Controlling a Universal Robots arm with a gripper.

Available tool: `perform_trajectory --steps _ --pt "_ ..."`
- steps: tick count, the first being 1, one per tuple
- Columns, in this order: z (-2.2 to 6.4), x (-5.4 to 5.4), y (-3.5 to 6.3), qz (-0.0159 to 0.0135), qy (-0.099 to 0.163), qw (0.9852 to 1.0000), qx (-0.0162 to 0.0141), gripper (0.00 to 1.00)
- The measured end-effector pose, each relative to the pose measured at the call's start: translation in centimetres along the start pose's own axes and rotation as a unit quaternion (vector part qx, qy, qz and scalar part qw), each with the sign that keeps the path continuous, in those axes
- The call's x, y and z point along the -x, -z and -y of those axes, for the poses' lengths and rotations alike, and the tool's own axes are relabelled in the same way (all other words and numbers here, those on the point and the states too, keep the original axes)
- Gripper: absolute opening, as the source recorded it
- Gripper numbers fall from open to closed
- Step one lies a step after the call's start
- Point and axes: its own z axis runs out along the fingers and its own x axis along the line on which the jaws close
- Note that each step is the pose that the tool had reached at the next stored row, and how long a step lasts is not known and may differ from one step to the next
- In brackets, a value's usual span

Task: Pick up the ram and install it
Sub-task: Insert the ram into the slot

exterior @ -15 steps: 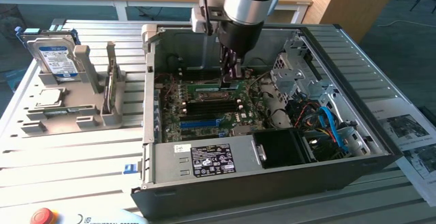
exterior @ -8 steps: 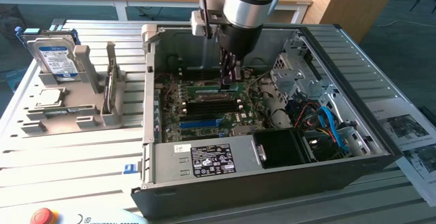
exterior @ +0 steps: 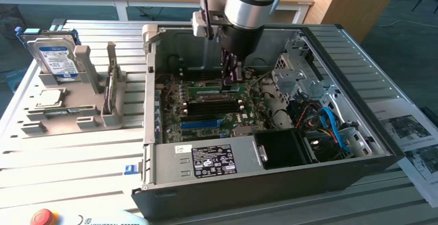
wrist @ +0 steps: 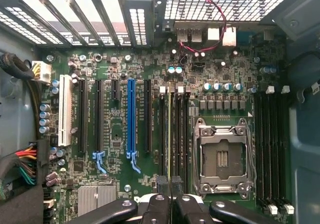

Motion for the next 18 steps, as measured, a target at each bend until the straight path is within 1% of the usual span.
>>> perform_trajectory --steps 3,10,15,18 --pt "0.29 0.01 0.01 0.0000 0.001 1.0000 0.0000 0.12" --pt "0.32 0.01 0.00 -0.0008 0.014 0.9999 0.0004 0.12" --pt "0.33 0.01 -0.15 -0.0006 0.013 0.9999 0.0004 0.12" --pt "0.34 0.00 -0.36 -0.0004 0.007 1.0000 0.0002 0.12"
